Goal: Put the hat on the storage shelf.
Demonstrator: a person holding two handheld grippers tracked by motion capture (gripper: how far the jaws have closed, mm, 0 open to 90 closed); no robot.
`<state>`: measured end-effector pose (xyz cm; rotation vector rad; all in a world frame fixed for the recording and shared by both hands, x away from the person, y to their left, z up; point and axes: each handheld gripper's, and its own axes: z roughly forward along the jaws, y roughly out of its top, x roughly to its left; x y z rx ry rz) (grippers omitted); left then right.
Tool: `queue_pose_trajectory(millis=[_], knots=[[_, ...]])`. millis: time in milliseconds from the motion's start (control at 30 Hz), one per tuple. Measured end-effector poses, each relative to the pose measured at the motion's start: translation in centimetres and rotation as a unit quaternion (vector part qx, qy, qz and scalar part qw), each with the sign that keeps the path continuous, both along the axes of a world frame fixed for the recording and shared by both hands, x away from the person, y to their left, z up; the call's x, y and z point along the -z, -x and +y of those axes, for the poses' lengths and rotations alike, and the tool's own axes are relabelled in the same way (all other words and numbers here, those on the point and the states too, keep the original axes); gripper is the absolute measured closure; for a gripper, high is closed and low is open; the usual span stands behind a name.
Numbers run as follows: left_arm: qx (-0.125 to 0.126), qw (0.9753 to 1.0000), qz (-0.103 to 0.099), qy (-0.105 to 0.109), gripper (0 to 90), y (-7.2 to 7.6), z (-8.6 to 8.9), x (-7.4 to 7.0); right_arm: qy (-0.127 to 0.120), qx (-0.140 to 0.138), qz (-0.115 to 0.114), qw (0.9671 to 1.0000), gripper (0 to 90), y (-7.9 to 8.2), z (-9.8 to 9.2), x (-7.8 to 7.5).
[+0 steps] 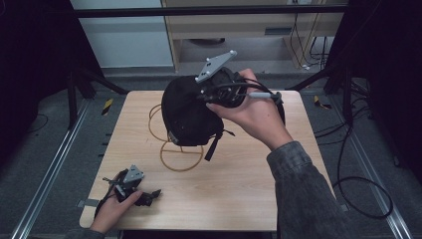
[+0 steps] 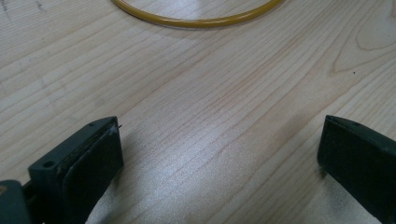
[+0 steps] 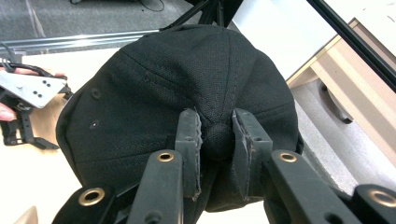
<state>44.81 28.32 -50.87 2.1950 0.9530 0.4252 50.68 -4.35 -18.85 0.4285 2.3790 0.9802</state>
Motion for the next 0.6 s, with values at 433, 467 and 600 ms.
queue_pose_trajectory(millis=[433, 467, 600], knots=[[0.000, 1.0000, 0.000, 0.000, 0.0, 0.0, 0.0, 0.0, -0.009, 0.001, -0.004, 1.0000, 73.6, -1.0, 1.1, -0.3], [0.000, 1.0000, 0.000, 0.000, 0.0, 0.0, 0.0, 0.0, -0.010, 0.001, -0.004, 0.9999, 73.7, -1.1, 1.2, -0.3], [0.001, 1.0000, 0.000, -0.001, 0.0, 0.0, 0.0, 0.0, -0.018, 0.000, -0.002, 0.9998, 73.6, -1.5, 1.7, -0.3]])
